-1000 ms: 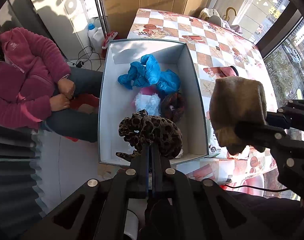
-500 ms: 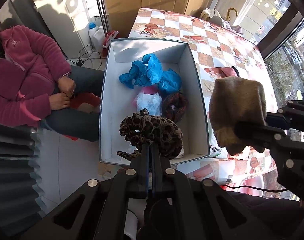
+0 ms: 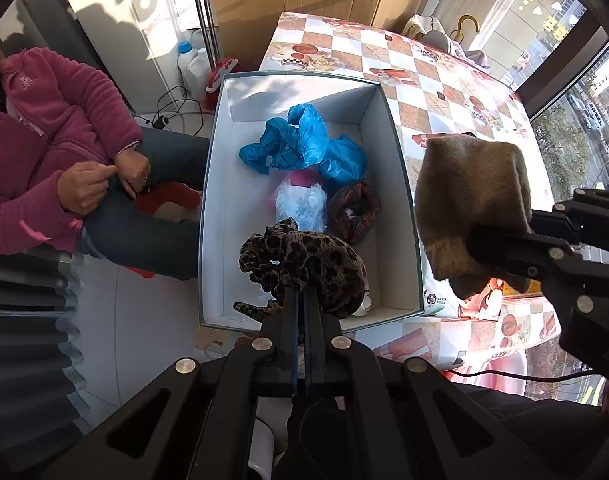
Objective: Organize soft objects
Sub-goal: 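Lower the leopard scrunchie and beige hat into the box and open both tools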
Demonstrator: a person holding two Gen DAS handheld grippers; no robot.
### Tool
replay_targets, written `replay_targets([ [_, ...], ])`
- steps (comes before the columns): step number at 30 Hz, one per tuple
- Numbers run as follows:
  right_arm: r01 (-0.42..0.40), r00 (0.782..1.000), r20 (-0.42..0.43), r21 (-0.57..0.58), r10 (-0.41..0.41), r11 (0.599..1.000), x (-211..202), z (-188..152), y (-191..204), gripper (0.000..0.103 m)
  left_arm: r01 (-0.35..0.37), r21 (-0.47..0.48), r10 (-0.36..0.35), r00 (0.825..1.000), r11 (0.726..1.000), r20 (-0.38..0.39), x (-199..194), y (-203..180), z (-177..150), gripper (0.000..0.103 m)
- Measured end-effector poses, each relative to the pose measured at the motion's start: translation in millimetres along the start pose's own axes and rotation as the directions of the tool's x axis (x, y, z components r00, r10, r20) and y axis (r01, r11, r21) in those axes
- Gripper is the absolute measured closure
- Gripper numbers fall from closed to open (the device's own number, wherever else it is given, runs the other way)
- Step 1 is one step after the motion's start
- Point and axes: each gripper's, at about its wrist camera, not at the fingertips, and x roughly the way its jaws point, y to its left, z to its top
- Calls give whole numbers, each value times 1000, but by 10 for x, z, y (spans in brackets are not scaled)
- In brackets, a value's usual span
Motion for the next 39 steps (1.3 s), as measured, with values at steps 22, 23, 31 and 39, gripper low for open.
replay_targets([
  [22, 4, 1000, -31, 11, -3, 1000, 247, 604, -159, 87, 28, -49, -31, 997, 998, -69, 277, 110, 190, 100],
  [23, 5, 1000, -29, 10, -5, 1000, 237, 630, -159, 87, 27, -48, -30, 997, 998, -67, 271, 110, 202, 100],
  [31, 17, 1000, -19, -13, -17, 1000, 237, 827, -150, 87, 12, -44, -15, 997, 999, -71, 272, 102, 270, 97],
  [39, 35, 999, 25, 21, -35, 999, 156, 939, -207, 43, 4, -43, -6, 999, 999, -47, 216, 100, 219, 44],
])
